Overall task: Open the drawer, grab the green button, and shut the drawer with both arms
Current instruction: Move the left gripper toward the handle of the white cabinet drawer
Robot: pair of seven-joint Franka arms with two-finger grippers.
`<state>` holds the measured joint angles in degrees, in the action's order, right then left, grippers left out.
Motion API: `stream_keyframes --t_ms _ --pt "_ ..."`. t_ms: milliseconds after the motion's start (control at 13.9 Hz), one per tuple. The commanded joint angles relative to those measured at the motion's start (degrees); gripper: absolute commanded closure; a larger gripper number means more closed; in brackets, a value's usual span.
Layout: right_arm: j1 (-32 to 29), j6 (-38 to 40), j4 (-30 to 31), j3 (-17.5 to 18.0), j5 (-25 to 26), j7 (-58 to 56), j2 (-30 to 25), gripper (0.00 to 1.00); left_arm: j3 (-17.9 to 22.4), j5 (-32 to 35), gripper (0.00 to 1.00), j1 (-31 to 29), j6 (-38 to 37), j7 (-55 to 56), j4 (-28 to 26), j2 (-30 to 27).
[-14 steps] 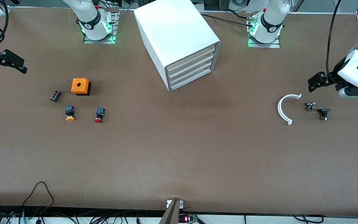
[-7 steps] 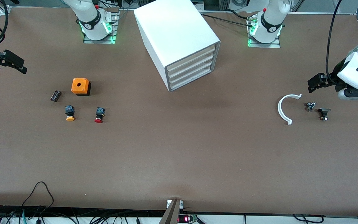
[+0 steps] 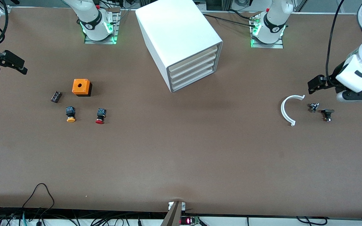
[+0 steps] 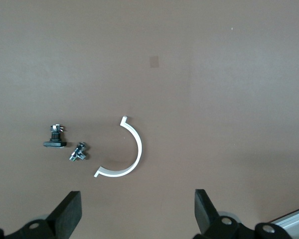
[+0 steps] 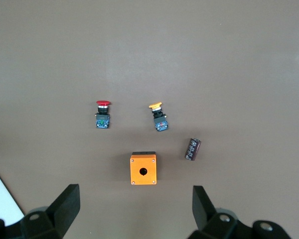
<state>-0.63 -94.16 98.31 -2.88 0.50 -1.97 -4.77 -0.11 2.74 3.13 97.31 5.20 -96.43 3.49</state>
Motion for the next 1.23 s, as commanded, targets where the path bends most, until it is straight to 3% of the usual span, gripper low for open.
stream_keyframes --t_ms 0,216,577,721,1153 --pt "-0.07 3.61 -1.11 0.42 0.20 0.82 -0.58 0.00 -0.24 1.48 0.00 0.39 -1.33 -0.37 0.90 5.02" --pt "-0.16 4.34 -1.11 0.42 0.02 -0.13 -0.59 0.00 -0.85 0.08 0.00 1.17 -0.98 -1.07 0.10 5.83" --pt "-0.16 3.90 0.20 0.42 -0.33 -0.05 -0.94 0.00 -1.30 -13.52 0.00 2.84 -0.72 -0.80 -4.72 11.27" --pt "-0.16 2.68 2.05 0.33 -0.33 -0.05 -2.16 0.00 -3.57 -20.73 0.00 3.46 -0.02 -0.89 -8.41 14.08" --pt "-0.16 0.47 4.78 0.42 -0.33 0.04 -4.02 0.00 -9.81 -32.86 0.00 6.80 3.22 -1.33 -15.00 20.33"
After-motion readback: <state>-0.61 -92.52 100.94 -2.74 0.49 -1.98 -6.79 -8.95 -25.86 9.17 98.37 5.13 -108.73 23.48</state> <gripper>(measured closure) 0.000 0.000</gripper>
